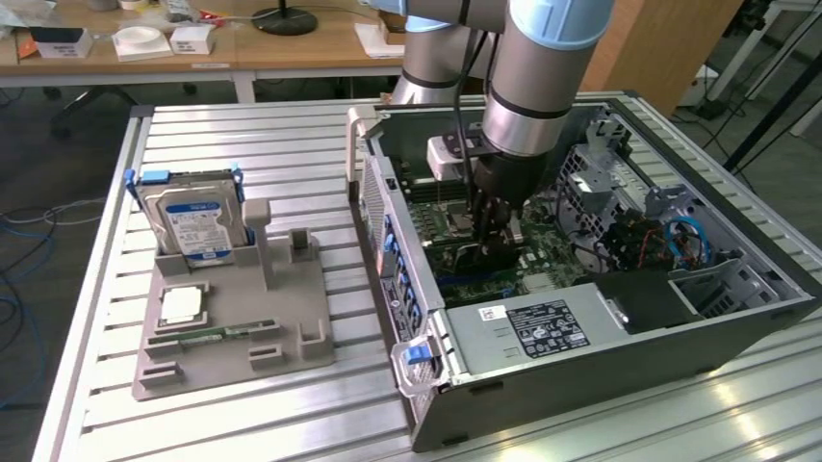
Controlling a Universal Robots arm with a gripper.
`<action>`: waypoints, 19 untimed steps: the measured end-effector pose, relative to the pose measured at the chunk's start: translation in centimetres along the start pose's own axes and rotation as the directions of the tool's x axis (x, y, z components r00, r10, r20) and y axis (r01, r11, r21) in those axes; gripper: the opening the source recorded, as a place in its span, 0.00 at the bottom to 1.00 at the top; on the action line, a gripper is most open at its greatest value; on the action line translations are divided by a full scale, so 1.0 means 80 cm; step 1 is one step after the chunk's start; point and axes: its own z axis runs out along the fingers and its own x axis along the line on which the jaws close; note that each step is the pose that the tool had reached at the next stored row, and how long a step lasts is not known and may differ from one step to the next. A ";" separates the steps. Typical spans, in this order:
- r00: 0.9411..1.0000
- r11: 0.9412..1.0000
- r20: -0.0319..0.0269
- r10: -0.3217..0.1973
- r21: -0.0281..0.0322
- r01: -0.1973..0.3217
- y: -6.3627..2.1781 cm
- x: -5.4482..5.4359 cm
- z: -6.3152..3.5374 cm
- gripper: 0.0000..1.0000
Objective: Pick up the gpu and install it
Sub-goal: 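Insert the gpu into the slot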
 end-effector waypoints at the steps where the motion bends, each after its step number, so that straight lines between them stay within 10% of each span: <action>1: 1.000 1.000 0.000 0.000 0.000 0.000 0.000 0.000 0.000 0.26; 19: 1.000 1.000 0.000 0.002 -0.002 -0.002 0.000 0.000 -0.005 0.26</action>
